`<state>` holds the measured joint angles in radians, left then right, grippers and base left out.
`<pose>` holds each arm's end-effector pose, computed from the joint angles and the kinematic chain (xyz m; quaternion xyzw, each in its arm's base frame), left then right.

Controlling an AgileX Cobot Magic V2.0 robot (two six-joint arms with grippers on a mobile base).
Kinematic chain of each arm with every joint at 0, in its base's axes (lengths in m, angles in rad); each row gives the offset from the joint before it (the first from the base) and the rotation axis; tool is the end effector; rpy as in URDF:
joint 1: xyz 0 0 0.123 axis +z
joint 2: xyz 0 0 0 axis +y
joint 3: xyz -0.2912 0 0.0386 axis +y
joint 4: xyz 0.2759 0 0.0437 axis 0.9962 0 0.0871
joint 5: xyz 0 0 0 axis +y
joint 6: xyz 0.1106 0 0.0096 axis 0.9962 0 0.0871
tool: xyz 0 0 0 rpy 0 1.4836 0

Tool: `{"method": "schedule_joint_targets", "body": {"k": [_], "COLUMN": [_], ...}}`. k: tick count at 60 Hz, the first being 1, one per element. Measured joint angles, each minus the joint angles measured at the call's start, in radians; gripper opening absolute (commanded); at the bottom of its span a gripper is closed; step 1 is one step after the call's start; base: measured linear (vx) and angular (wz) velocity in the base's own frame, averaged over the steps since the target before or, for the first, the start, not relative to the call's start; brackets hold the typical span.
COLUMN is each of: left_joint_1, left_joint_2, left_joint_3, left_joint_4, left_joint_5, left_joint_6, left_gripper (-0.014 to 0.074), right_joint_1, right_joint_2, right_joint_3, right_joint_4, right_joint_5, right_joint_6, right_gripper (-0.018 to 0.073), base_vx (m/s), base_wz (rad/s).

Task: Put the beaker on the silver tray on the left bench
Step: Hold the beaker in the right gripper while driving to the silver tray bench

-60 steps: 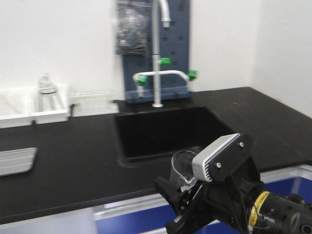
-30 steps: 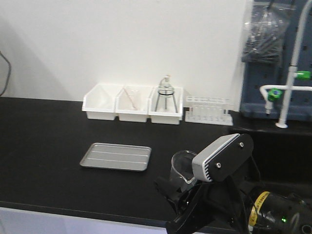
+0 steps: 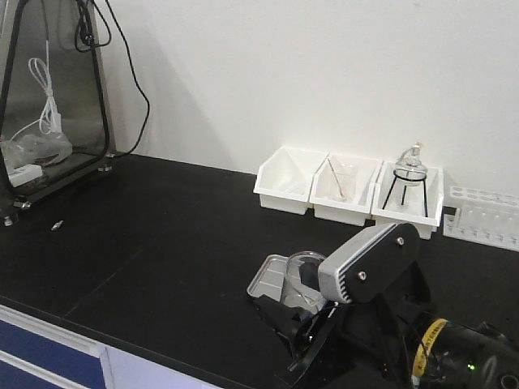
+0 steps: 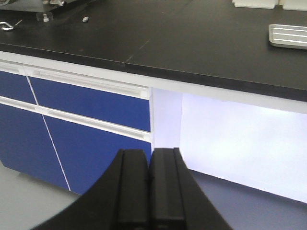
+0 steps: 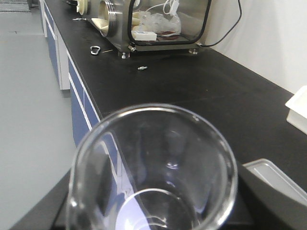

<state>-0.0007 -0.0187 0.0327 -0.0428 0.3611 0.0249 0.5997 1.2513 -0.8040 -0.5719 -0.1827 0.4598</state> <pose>0.0910 -0.0017 0.1644 -0.0013 0.8011 -0.0108 0.5984 0.2588 0.1901 0.3090 -0.2965 0.7169 0.1914 0.6013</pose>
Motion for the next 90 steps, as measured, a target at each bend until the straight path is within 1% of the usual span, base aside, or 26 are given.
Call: {"method": "schedule_joint_targets", "body": {"k": [20, 54, 90], "left_joint_1": [0.0, 0.0, 0.0], "left_joint_2": [0.0, 0.0, 0.0], "left_joint_3": [0.0, 0.0, 0.0], "left_joint_4": [0.0, 0.0, 0.0], "left_joint_5": [0.0, 0.0, 0.0], "left_joint_6": [0.0, 0.0, 0.0], "left_gripper": [0.0001, 0.0001, 0.0001], "right_joint_1": [0.0, 0.0, 0.0], "right_joint_2": [0.0, 0.0, 0.0], "right_joint_3": [0.0, 0.0, 0.0], "right_joint_4": [0.0, 0.0, 0.0], "right_joint_5": [0.0, 0.0, -0.001], "right_joint_6": [0.0, 0.0, 0.0], "right_gripper": [-0.0011, -0.0011, -0.0011], "base_vx": [0.22, 0.23, 0.09], "base_wz": [-0.05, -0.3, -0.17]}}
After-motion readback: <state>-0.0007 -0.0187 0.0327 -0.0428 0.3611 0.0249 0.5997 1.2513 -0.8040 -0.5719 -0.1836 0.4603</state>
